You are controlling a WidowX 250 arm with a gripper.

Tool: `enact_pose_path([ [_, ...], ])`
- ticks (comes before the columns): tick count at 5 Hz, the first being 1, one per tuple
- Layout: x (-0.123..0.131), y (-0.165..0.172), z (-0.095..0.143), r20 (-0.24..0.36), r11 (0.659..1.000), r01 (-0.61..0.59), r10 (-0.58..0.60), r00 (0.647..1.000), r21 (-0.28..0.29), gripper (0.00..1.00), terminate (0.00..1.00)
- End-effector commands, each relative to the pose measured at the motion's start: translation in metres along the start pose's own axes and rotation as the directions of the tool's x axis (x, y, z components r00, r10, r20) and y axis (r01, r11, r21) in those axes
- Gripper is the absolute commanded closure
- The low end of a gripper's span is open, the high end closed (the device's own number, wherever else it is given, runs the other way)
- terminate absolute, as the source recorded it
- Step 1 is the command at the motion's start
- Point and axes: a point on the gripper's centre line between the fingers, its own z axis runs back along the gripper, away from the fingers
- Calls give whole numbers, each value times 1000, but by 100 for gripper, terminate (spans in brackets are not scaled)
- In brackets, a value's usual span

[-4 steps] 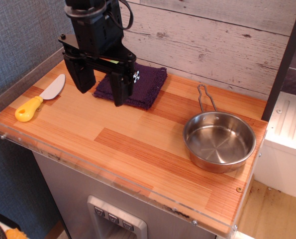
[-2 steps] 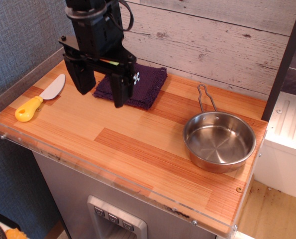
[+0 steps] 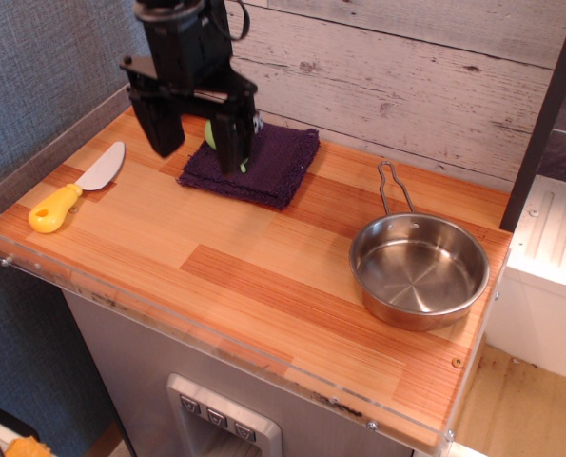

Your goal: Place the green pear inside the pot

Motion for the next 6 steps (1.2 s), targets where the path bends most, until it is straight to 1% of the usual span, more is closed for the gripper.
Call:
enact_pose_path([
  [1,60,64,-3,47,976,-156,151,987,153,0,0],
  [2,73,74,-12,39,967,-177,172,984,185,0,0],
  [3,78,68,-21,42,973,-182,178,983,144,0,0],
  [4,80,53,-25,54,980,-169,164,985,103,0,0],
  [5,83,47,-26,63,980,-172,167,984,94,0,0],
  [6,83,48,-33,56,977,-190,185,981,95,0,0],
])
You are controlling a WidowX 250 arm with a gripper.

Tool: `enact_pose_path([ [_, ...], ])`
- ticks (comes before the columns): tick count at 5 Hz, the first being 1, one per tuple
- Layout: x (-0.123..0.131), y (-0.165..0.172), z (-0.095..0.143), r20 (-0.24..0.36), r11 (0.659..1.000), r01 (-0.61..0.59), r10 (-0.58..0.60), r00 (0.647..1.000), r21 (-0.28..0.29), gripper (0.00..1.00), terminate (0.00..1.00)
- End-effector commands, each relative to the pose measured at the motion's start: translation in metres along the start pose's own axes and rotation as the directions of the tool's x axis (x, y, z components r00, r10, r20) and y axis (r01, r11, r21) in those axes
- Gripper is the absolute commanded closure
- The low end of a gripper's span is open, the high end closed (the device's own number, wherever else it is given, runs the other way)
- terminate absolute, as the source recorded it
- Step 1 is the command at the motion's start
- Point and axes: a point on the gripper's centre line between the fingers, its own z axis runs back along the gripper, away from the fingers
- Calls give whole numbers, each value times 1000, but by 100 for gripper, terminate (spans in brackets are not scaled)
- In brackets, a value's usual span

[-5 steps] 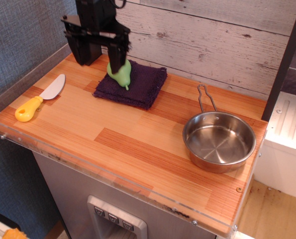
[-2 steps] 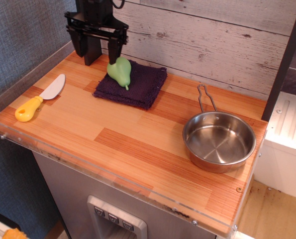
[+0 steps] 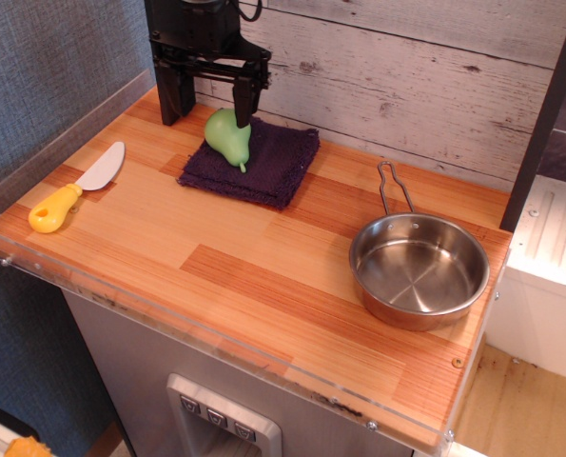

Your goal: Place the green pear inside the pot

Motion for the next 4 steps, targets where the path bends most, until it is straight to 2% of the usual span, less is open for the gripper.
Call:
enact_pose_path([
  [1,2,6,-4,-1,1000,-16,16,1000,14,0,0],
  [2,1,3,-10,-18,1000,-15,15,1000,12,0,0],
  [3,-1,-4,-11,-7,1000,3,-3,1000,-7,100,0],
  [4,0,-8,-4,13,1000,14,-14,1000,-6,100,0],
])
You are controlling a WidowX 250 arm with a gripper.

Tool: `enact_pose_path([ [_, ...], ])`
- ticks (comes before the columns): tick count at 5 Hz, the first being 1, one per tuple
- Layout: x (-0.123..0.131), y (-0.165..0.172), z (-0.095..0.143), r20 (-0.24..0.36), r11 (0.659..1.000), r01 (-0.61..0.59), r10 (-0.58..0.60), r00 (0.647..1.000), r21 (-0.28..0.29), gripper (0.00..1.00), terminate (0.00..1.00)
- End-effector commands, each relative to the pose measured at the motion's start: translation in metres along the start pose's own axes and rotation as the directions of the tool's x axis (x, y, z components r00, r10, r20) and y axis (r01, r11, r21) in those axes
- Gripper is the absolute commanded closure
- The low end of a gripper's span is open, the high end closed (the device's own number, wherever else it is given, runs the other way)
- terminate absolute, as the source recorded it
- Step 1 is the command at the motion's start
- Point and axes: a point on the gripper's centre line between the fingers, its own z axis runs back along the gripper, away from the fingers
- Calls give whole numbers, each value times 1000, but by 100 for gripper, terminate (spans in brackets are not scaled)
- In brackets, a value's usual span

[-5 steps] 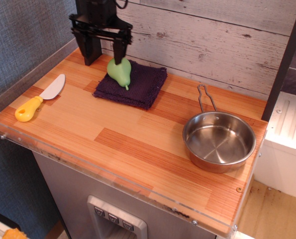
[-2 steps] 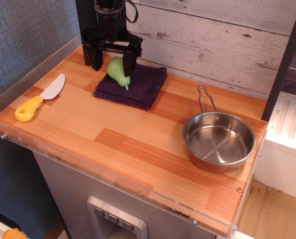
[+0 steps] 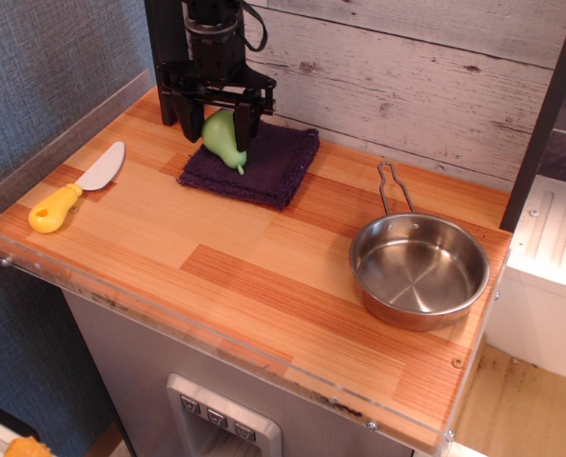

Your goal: Place the green pear inside the pot

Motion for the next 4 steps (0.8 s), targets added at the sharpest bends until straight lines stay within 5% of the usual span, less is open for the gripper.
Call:
enact_pose_path([
  [1,1,-3,27,73,1000,24,-24,997,-10,100,0],
  [3,-14,-35,81,198,991,116,-102,975,-61,100,0],
  [4,-26,-82,79,180,956,279,-261,948,-85,100,0],
])
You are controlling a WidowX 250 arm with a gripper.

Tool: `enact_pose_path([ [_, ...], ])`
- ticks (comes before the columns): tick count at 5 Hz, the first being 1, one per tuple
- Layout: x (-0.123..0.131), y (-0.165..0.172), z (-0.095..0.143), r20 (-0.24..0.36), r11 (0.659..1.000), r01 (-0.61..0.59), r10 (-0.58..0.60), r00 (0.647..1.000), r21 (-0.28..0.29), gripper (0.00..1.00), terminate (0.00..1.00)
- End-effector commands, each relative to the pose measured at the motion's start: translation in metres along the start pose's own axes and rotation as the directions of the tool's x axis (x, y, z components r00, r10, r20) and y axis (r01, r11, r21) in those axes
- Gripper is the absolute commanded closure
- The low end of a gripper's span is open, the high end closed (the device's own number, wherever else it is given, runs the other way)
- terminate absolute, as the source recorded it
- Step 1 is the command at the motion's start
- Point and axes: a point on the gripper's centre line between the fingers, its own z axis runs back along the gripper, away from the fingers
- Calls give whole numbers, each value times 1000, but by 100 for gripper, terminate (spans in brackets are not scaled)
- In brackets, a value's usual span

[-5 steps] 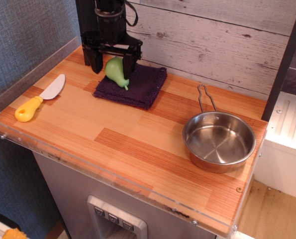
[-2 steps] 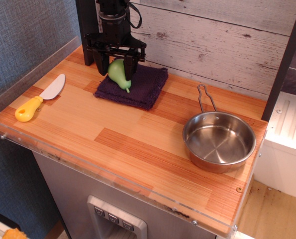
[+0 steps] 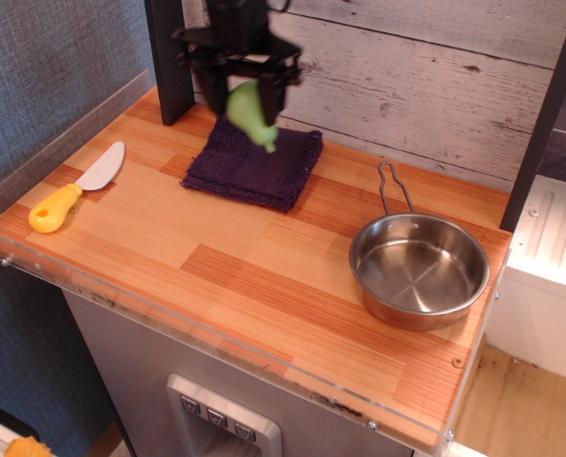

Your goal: Place the green pear inside the pot

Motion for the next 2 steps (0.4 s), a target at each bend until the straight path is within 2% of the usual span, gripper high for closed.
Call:
enact_pose_path([
  [1,-20,-84,8,-6,943,329,-330,944,-57,100,0],
  [2,-42,-119,5,-25,885,462,-464,885,-58,100,0],
])
